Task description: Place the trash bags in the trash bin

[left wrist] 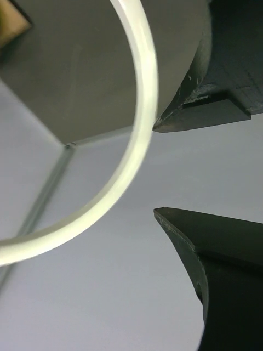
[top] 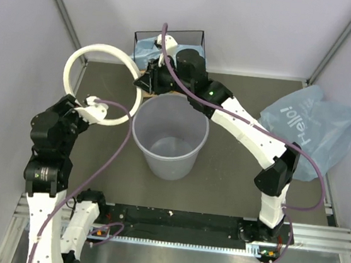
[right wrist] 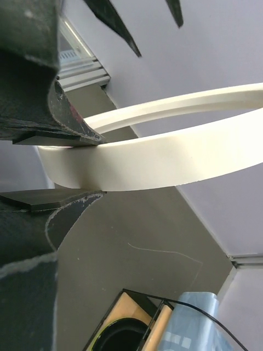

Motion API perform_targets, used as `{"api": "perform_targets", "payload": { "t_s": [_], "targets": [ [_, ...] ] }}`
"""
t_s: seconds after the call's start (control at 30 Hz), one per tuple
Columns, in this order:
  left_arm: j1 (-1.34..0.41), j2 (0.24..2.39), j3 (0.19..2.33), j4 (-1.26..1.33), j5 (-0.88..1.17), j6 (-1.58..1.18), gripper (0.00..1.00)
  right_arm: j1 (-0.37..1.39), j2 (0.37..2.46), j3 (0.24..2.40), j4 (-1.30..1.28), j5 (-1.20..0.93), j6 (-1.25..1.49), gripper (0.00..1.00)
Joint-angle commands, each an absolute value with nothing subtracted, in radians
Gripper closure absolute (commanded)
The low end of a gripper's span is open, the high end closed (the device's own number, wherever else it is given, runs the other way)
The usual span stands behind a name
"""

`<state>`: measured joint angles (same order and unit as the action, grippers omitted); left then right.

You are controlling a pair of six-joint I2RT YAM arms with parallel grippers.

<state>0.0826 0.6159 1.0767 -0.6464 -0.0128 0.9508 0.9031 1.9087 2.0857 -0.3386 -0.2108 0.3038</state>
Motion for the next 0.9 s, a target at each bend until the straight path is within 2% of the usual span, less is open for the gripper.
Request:
{"api": "perform_targets", "payload": {
  "t_s": [0.0, 0.13, 0.3, 0.53, 0.67, 0.87],
  "targets": [
    [0.081, 0.635, 1.224, -0.661, 0.215, 0.700, 0.36, 0.903, 1.899, 2.097, -0.285, -0.270, 0.290, 1.00],
    [0.081, 0.751, 1.459, -0.719, 0.193, 0.410, 0.35, 0.904, 1.904, 2.106, -0.272, -0.299, 0.296, 1.00],
    [0.081, 0.840, 1.603, -0.715, 0.172, 0.334, 0.30, 0.905, 1.925, 2.138, -0.252, -0.377, 0.302, 1.00],
    [0.089, 0.957, 1.779, -0.975, 0.373, 0.850, 0.27, 0.905, 1.858, 2.042, -0.244, -0.448, 0.213, 1.00],
    [0.098, 1.044, 1.828, -1.084, 0.365, 1.018, 0.26, 0.905, 1.830, 2.003, -0.233, -0.485, 0.199, 1.00],
    [0.120, 1.066, 1.753, -1.045, 0.319, 1.209, 0.26, 0.927, 1.795, 1.970, -0.233, -0.525, 0.156, 1.00]
  ]
}}
